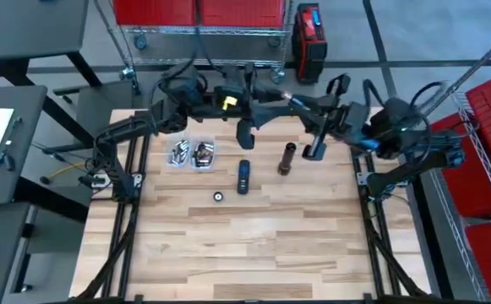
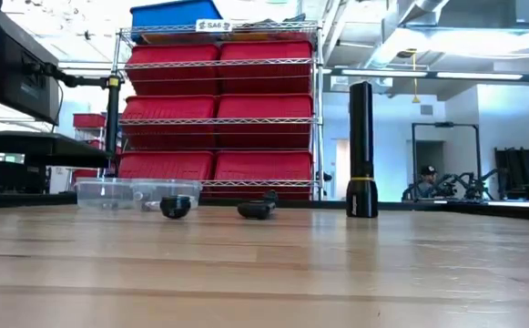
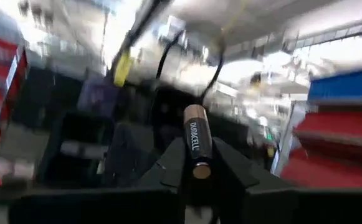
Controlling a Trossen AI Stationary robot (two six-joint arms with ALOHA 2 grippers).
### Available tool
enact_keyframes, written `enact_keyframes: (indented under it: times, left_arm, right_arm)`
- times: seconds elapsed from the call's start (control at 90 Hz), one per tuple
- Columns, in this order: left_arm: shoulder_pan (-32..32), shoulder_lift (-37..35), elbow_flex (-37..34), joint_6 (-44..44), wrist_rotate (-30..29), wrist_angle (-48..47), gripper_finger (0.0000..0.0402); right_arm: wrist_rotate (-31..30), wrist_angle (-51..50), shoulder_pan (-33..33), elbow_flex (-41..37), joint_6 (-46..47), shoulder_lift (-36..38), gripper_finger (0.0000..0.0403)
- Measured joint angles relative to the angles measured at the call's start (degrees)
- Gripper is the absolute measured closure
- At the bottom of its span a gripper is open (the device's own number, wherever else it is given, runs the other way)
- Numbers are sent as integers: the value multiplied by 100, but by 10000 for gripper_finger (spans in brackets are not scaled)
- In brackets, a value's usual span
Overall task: Insert battery
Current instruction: Insert the brown battery into the flashlight battery compartment
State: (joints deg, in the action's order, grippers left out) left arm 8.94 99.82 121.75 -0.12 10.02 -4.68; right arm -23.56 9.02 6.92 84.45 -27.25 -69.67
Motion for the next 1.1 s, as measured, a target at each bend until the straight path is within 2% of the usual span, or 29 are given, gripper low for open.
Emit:
enact_keyframes:
  times: [0.211,0.289,0.489,0.678,0.778,0.922,1.1]
  left_arm:
    - [314,-194,0,529,-383,-2411,248]
    - [445,-175,0,464,-431,-3074,245]
    - [891,168,0,120,-107,-3385,208]
    - [1274,627,-10,383,436,-3641,176]
    - [1342,773,-346,644,685,-3850,174]
    - [1254,786,-1322,778,1145,-3234,179]
    - [1225,794,-2916,-114,1524,-888,180]
  right_arm:
    - [-1023,-1742,-37,-1,581,516,367]
    - [-1299,-2325,-37,0,819,662,367]
    - [-1724,-2992,-33,-2,1118,1015,367]
    - [-1776,-3298,-33,-2,1408,1272,367]
    - [-1777,-3460,-32,-2,1573,1409,367]
    - [-1778,-3781,-33,-2,1871,1496,367]
    - [-1776,-3958,-33,-5,1988,1498,367]
